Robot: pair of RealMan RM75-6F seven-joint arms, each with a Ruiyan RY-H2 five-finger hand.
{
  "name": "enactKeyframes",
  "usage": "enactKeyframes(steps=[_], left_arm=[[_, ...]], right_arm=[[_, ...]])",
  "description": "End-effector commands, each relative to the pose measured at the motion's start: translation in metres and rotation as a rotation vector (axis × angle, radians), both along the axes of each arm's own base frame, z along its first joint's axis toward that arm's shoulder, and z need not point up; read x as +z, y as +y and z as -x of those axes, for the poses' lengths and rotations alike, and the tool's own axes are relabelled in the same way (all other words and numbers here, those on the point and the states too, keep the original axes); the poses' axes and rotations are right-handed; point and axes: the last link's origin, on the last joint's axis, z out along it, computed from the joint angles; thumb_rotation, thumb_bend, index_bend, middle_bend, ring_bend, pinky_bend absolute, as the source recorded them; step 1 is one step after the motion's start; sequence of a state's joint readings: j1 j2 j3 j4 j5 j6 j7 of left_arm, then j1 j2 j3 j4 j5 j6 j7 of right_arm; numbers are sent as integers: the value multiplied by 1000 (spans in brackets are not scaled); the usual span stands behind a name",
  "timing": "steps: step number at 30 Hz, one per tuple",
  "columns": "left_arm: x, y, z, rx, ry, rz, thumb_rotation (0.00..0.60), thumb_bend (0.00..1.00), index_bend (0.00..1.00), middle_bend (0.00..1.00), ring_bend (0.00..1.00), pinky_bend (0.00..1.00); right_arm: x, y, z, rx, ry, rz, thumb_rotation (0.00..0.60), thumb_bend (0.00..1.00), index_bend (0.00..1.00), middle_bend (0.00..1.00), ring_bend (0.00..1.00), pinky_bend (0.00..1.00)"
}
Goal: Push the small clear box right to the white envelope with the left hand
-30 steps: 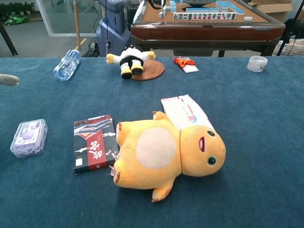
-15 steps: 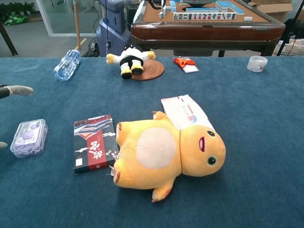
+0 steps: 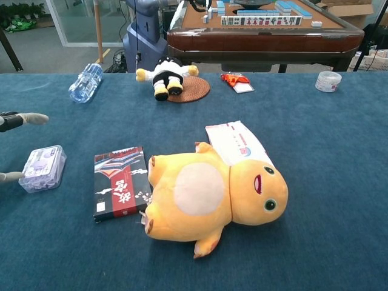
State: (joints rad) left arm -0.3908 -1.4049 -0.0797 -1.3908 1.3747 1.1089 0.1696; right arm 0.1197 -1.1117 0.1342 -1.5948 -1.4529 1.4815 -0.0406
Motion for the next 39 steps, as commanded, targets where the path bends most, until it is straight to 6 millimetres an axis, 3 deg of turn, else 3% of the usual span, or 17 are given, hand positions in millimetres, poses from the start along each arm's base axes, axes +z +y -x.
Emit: enactKeyframes(steps=[1,21,32,39], left_arm=[[-1,4,1,10,1,-4,600,0,0,0,0,0],[1,31,2,42,-8,-33,600,0,0,0,0,0],[2,61,-15,19,-8,-36,600,0,0,0,0,0],[8,57,-21,17,-20,-38,600,0,0,0,0,0]], right_arm=[[-1,0,0,0,1,-2,600,0,369,369,292,400],[-7,1,3,-4,-12,-11,600,0,370,369,292,400],[-11,-1,3,3,-25,-23,600,0,370,369,292,400],[-12,-5,0,20,-32,-26,600,0,370,369,292,400]])
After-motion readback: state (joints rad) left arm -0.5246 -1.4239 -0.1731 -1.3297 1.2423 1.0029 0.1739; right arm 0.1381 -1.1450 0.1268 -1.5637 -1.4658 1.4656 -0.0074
